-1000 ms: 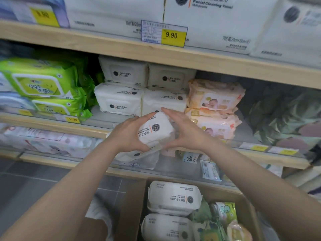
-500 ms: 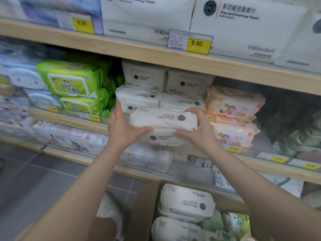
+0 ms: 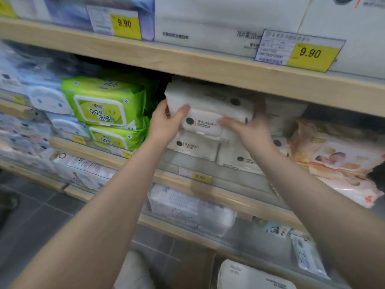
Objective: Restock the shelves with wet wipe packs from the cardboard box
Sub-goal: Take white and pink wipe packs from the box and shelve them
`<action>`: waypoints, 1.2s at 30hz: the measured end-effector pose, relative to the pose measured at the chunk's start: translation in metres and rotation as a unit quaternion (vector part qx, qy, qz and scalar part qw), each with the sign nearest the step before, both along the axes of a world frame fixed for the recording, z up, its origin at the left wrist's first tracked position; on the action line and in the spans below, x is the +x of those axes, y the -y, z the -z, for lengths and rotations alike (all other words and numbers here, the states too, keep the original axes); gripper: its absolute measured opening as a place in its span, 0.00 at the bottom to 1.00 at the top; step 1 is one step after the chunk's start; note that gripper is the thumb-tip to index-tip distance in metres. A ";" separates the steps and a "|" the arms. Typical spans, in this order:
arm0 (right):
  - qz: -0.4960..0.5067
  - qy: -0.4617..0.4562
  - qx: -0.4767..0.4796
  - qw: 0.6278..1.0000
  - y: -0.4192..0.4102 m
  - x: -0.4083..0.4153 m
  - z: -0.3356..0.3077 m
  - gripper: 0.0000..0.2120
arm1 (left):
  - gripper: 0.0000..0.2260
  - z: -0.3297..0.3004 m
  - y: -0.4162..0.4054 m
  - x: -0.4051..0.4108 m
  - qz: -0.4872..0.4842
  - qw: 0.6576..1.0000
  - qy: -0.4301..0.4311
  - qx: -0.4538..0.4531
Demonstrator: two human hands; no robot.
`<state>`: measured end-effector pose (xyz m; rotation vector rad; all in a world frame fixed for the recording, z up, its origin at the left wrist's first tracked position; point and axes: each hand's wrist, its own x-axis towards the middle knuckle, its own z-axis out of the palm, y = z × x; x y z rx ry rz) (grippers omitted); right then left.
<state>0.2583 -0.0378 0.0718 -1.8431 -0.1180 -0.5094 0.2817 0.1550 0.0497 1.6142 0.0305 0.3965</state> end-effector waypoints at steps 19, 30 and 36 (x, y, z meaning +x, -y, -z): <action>0.043 -0.043 -0.062 0.996 -0.029 0.050 0.044 0.42 | 0.51 0.057 0.010 0.016 0.027 0.986 -0.070 0.146; 0.023 -0.057 -0.081 0.995 -0.033 0.063 0.052 0.43 | 0.48 0.051 -0.002 0.016 0.034 0.975 -0.111 0.190; -0.019 -0.113 -0.143 0.983 -0.003 0.001 0.039 0.38 | 0.32 0.025 -0.015 -0.011 0.024 0.963 -0.153 0.219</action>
